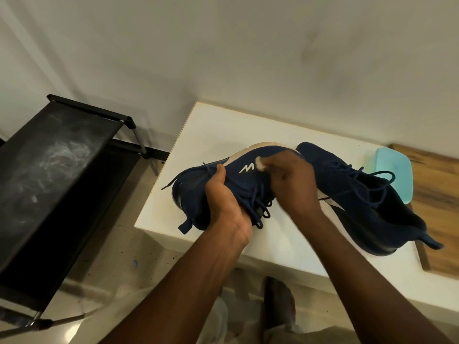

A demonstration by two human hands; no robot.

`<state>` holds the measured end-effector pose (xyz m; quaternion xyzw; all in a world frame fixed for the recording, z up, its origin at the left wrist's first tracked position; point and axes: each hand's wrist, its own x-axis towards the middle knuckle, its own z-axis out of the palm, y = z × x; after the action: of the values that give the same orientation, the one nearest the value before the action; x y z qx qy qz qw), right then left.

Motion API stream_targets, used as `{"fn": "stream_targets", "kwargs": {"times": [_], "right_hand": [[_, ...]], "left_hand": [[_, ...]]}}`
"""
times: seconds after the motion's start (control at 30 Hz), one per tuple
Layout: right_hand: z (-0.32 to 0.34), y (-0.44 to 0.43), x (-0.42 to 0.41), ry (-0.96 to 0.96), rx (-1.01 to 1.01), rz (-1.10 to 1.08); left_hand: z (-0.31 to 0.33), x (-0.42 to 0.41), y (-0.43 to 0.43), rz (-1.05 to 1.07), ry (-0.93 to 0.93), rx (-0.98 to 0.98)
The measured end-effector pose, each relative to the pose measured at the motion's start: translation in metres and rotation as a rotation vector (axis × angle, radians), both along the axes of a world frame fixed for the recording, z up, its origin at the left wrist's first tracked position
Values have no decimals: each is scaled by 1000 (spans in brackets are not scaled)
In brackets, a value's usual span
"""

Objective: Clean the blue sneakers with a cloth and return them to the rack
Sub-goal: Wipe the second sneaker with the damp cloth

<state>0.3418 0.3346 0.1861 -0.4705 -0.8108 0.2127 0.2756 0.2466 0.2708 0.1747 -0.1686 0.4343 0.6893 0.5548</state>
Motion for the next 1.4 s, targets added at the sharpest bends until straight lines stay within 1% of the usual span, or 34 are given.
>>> {"fn": "stream_targets", "kwargs": {"times": [0.03,0.07,0.1,0.13,0.17,0.2,0.27,0.3,0.33,0.37,0.43,0.47,0.5,0.6,0.63,0.67,0.77,0.8,0.83,0.93,0.97,1.0,1.03,1.1,1.13,1.17,1.23,1.27,1.3,1.33,1.4], "right_hand": [[2,-13,-7,5,34,89],[4,-30,-13,-23,65,226],[4,-41,-16,-97,87,349],[6,-42,-16,-169,103,411],[6,-31,-14,-225,96,387],[5,-15,-10,-244,97,289],[-1,11,5,-217,76,52],[-2,13,9,-190,63,3],[-1,8,6,-176,55,30],[2,-3,0,-169,61,115],[7,-31,-9,-195,69,354],[8,-34,-9,-213,82,418],[8,-27,-8,-205,91,400],[-2,7,5,-123,79,68],[-4,8,6,-121,72,15],[-3,1,2,-131,91,42],[-2,-38,-17,-209,130,355],[0,-37,-17,-235,134,396],[0,-27,-15,-227,127,355],[-7,11,2,-69,31,12],[-8,11,3,-52,14,-37],[-8,4,-1,-60,28,-17],[-7,-10,-10,-75,59,74],[-2,-34,-18,-163,127,298],[-2,-30,-15,-171,133,325],[-3,-18,-10,-138,117,279],[-9,13,7,-112,125,68],[-12,19,15,-158,100,-19],[-12,19,17,-198,67,-40],[-10,11,12,-213,22,14],[-2,-18,-2,-160,-27,254]], "left_hand": [[-1,0,-1,-15,-7,18],[-3,-1,-4,-32,-9,39],[-4,-1,-6,-51,-8,56],[-5,1,-7,-71,-6,59],[-3,3,-6,-81,-8,56],[-2,4,-5,-75,-5,38],[2,7,-1,-17,20,-6],[6,7,-1,-8,23,-17],[9,7,-1,-16,16,-16],[9,6,-3,-28,10,-9],[5,4,-7,-50,19,3],[4,4,-7,-59,20,11],[4,4,-6,-59,8,22],[5,7,-1,-27,-3,-27],[7,7,-1,-17,1,-36],[6,7,-2,-19,5,-30],[0,4,-5,-48,23,18],[-2,4,-6,-52,29,19],[-2,5,-5,-55,16,21],[1,10,1,-43,20,-18],[3,10,1,-38,24,-21],[4,9,0,-38,24,-19],[2,7,-1,-43,22,0],[0,5,-4,-51,26,59],[-1,6,-4,-55,27,72],[0,8,-2,-65,25,72],[5,13,0,-94,42,35],[6,15,-1,-117,61,23],[4,16,1,-137,85,23],[1,16,1,-142,109,8],[-5,15,-5,-151,136,-12]]}}
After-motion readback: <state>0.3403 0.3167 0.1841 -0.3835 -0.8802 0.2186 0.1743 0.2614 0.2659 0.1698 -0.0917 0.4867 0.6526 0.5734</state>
